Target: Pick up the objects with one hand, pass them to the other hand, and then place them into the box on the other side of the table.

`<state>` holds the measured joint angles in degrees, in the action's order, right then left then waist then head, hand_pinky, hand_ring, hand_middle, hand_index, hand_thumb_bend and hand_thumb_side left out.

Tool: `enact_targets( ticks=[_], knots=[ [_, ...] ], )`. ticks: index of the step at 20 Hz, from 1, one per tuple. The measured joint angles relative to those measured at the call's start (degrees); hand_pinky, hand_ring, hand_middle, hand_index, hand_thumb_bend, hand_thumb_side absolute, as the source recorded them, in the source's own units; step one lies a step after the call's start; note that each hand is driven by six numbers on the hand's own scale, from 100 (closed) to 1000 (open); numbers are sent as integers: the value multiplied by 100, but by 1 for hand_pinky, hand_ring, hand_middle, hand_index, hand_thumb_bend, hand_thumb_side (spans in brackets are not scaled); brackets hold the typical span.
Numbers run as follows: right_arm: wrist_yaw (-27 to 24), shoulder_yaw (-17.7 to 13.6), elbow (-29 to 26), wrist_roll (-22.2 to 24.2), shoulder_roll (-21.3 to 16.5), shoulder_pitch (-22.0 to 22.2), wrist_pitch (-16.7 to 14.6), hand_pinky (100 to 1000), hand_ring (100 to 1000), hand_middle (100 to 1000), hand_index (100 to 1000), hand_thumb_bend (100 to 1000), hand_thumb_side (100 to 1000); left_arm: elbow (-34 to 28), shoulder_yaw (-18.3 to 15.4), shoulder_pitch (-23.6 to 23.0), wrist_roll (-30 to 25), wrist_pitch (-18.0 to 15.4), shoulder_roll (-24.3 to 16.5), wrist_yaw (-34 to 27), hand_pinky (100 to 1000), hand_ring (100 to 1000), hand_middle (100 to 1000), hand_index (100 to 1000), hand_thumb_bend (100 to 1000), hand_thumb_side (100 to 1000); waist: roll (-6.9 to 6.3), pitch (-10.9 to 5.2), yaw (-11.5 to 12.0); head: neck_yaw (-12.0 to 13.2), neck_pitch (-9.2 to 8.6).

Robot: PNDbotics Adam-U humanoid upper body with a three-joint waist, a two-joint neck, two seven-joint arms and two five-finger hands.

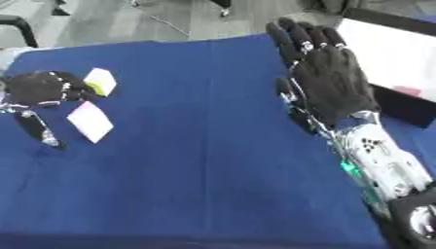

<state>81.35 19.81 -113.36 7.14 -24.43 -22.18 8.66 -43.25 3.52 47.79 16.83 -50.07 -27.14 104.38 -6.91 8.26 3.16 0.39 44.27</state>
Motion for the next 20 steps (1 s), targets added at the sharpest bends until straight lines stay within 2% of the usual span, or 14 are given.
enact_targets(
  ticks=[5,10,11,12,15,20],
  knots=[
    [-29,-14,0,-14,5,3,46,844,874,914,1000,162,100,212,-98,39,303,123,111,343,836,763,741,828,637,402,23,1,-13,4,0],
    [-46,-35,0,-36,7,7,74,841,875,914,1000,118,100,288,-175,84,622,391,214,405,790,655,634,745,510,329,33,15,-34,5,0],
    [-48,-35,0,-41,8,7,80,840,875,914,1000,100,100,312,-181,88,678,447,228,403,765,602,582,703,453,304,33,17,-34,5,0],
    [-50,-35,0,-47,8,7,86,840,875,914,1000,100,100,328,-189,88,729,498,244,397,762,596,576,698,447,301,33,17,-34,5,0],
    [-72,-36,0,-63,9,14,104,838,876,914,1000,100,100,383,-208,89,837,606,248,337,719,506,478,603,309,270,41,28,-40,7,0],
    [-94,-39,0,-74,9,32,130,840,873,910,1000,100,100,334,-285,87,816,585,248,-82,696,473,435,559,128,225,46,29,-50,14,0]
  ],
)
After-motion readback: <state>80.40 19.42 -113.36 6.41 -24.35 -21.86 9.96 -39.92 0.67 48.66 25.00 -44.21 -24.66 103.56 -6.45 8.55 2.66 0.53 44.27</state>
